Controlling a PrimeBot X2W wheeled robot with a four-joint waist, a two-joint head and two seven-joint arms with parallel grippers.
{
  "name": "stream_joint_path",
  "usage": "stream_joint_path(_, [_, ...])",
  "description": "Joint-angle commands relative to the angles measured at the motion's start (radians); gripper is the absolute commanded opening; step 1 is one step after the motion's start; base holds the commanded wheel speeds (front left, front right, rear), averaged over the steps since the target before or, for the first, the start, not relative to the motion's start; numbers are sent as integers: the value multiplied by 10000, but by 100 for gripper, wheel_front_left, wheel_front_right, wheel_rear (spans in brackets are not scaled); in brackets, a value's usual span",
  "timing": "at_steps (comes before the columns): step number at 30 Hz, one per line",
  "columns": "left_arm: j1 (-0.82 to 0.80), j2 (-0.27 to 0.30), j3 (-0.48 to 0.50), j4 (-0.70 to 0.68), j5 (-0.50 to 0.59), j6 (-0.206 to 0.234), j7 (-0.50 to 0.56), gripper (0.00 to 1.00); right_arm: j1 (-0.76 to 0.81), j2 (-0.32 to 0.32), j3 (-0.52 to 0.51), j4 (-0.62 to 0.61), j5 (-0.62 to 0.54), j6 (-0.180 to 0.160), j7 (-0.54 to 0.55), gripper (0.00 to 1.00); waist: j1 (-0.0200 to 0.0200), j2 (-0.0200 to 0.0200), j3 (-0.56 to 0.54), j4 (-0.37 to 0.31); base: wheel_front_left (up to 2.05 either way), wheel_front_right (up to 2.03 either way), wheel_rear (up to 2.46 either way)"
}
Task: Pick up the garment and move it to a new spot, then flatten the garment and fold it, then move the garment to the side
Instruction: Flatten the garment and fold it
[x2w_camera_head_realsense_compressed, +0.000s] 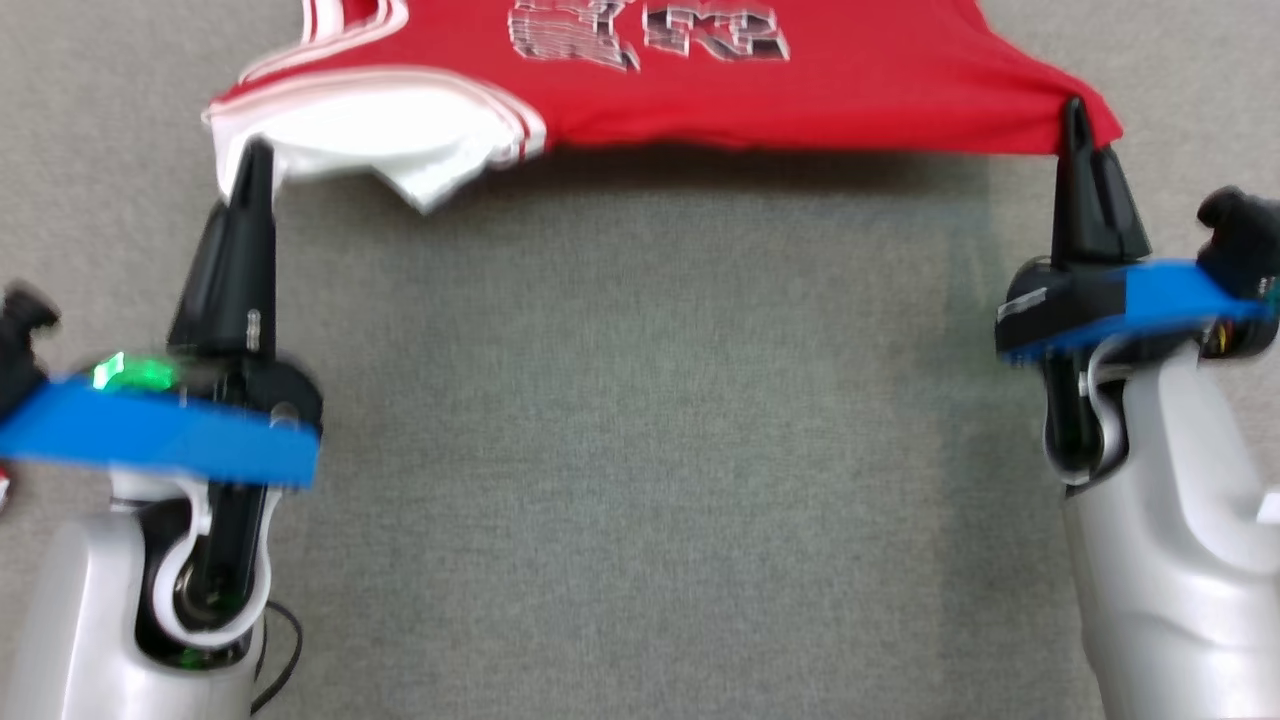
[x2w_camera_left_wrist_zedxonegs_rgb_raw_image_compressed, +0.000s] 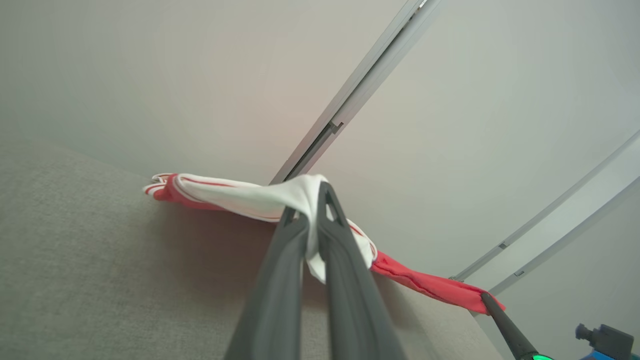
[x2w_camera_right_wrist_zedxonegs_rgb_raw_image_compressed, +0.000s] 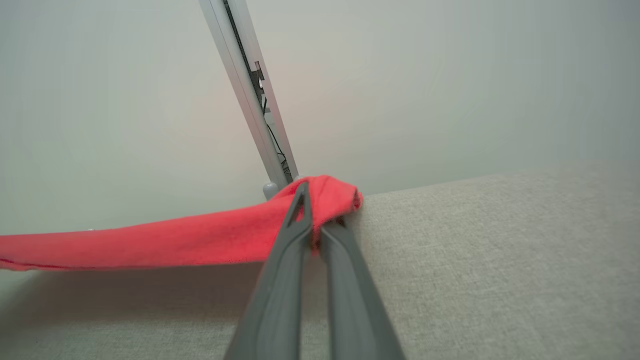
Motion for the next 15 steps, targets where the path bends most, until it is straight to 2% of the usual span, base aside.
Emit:
stream_joint_path(1, [817, 197, 55, -666, 37, 154, 95, 0, 779, -40, 174, -615, 115, 1, -51, 0, 2, 0, -706, -318, 0, 0, 0])
stream_joint_path(3, [1233, 259, 83, -969, 29, 213, 126, 0, 1132, -42, 264, -905, 177, 1, -51, 0, 2, 0, -951, -350, 0, 0, 0])
stream_joint_path(6, [2863, 431, 107, -2152, 31, 503, 331, 0, 2655, -41, 430, -2231, 329, 1, 356, 0, 2, 0, -1802, -425, 0, 0, 0])
stream_joint_path(7, [2863, 431, 107, -2152, 31, 503, 331, 0, 2655, -41, 430, -2231, 329, 1, 356, 0, 2, 0, -1802, -425, 0, 0, 0])
stream_joint_path(8, [3637, 446, 48, -2602, 1, 683, 424, 0, 3536, -41, 419, -2896, 496, 1, 757, 0, 2, 0, -2156, -428, 0, 0, 0])
stream_joint_path(9, [3637, 446, 48, -2602, 1, 683, 424, 0, 3536, -41, 419, -2896, 496, 1, 757, 0, 2, 0, -2156, -428, 0, 0, 0])
stream_joint_path(15, [5607, 642, -354, -3484, 8, 962, 858, 0, 6147, -38, 532, -4680, 808, 1, 1909, 0, 2, 0, -2762, -391, 0, 0, 0])
